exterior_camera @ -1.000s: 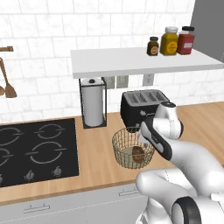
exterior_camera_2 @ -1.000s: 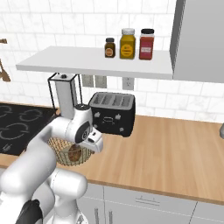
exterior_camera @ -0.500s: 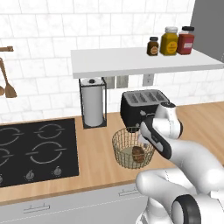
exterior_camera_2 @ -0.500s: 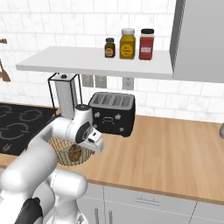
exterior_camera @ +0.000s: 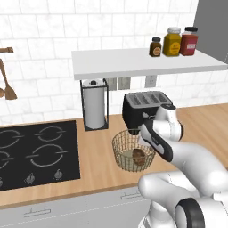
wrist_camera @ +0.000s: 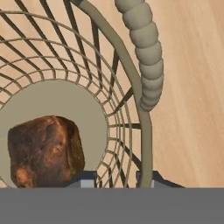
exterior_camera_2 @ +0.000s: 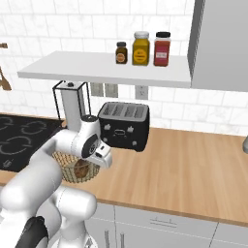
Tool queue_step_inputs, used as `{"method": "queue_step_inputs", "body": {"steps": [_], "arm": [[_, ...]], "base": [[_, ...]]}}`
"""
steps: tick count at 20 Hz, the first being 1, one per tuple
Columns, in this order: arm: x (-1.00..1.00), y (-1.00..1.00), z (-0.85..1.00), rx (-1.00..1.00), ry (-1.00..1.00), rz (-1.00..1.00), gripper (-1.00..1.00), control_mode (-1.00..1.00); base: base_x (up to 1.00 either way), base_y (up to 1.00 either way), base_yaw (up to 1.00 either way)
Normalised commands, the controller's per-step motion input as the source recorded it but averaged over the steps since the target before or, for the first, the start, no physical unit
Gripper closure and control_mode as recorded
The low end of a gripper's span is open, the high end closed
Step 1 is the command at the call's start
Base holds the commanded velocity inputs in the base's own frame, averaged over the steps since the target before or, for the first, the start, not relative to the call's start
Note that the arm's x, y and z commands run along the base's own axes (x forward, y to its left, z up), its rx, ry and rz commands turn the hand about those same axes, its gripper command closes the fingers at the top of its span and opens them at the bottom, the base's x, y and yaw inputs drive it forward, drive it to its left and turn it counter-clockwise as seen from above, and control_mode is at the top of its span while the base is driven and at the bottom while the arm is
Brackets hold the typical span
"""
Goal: Open the cabinet, pick up the bread from the cabinet and place it in the basket. Then move the basket to the dining counter.
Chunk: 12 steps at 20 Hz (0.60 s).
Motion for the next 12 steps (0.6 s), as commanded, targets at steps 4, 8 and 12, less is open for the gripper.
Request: {"method": "queue_step_inputs", "body": {"steps": [4,8,12], "arm": [[0.00,0.09,-0.21,0.00,0.00,0.00,1.00,-1.00],[0.00,-0.01,0.04,0.04,0.00,-0.04,1.00,-1.00],[-0.04,0.00,0.45,0.09,0.00,-0.12,1.00,-1.00]], "base": [[0.00,0.00,0.00],[0.00,0.00,0.00],[0.00,0.00,0.00]]}}
